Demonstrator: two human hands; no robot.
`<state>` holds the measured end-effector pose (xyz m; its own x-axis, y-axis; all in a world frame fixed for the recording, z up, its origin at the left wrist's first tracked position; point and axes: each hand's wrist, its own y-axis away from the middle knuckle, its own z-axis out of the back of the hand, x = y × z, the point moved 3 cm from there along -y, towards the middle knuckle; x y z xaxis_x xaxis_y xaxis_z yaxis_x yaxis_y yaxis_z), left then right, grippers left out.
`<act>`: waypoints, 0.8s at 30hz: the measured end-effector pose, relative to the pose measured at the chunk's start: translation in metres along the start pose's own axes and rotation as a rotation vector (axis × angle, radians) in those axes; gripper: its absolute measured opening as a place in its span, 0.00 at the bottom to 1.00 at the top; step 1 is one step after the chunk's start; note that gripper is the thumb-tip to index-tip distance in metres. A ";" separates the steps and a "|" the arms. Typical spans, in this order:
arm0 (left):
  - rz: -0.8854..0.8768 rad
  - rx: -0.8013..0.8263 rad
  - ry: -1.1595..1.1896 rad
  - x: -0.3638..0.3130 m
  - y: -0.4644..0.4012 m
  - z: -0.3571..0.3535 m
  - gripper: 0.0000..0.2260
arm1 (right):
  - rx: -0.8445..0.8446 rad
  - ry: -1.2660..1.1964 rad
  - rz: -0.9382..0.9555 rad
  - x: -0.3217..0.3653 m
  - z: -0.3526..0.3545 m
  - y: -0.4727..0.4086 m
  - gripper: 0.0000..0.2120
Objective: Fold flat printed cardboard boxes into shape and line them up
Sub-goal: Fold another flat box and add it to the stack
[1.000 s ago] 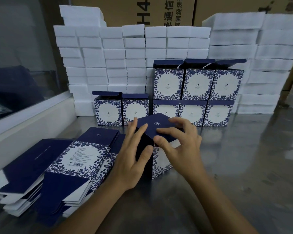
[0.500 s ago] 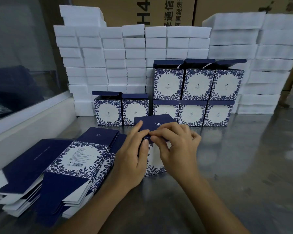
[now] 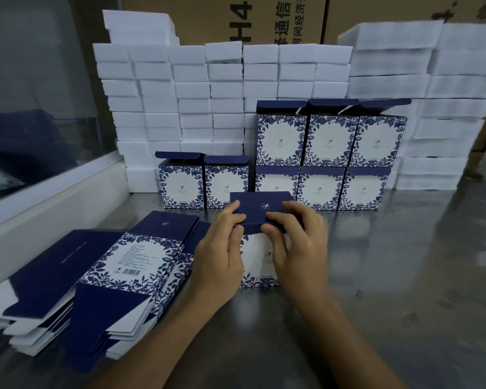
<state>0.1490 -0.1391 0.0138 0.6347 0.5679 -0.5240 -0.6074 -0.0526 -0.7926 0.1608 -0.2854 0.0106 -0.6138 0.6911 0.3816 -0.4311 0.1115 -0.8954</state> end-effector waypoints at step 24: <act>0.423 -0.070 -0.263 0.011 0.004 -0.003 0.49 | 0.148 -0.368 -0.212 0.004 -0.004 0.012 0.14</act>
<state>0.1551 -0.1358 0.0037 0.1926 0.6720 -0.7151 -0.7463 -0.3729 -0.5514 0.1555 -0.2785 0.0007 -0.6848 0.3611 0.6329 -0.6459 0.1014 -0.7567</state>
